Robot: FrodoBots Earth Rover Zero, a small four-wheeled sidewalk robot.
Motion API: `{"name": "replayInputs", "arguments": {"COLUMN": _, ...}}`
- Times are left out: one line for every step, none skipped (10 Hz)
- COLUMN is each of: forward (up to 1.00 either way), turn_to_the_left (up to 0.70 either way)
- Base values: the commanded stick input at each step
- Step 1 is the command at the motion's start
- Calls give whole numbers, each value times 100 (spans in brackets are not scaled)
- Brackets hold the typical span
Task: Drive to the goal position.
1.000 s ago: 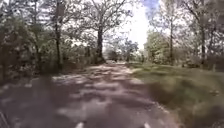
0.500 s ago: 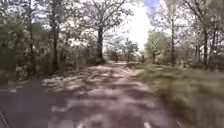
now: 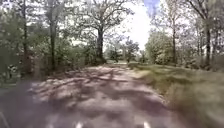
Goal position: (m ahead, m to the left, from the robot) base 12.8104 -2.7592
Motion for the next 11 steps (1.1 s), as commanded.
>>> {"name": "replayInputs", "arguments": {"forward": 100, "turn_to_the_left": 0}}
{"name": "replayInputs", "arguments": {"forward": 100, "turn_to_the_left": 0}}
{"name": "replayInputs", "arguments": {"forward": 100, "turn_to_the_left": -27}}
{"name": "replayInputs", "arguments": {"forward": 100, "turn_to_the_left": -20}}
{"name": "replayInputs", "arguments": {"forward": 100, "turn_to_the_left": -7}}
{"name": "replayInputs", "arguments": {"forward": 100, "turn_to_the_left": 0}}
{"name": "replayInputs", "arguments": {"forward": 100, "turn_to_the_left": 0}}
{"name": "replayInputs", "arguments": {"forward": 100, "turn_to_the_left": 0}}
{"name": "replayInputs", "arguments": {"forward": 100, "turn_to_the_left": 0}}
{"name": "replayInputs", "arguments": {"forward": 100, "turn_to_the_left": 0}}
{"name": "replayInputs", "arguments": {"forward": 100, "turn_to_the_left": 0}}
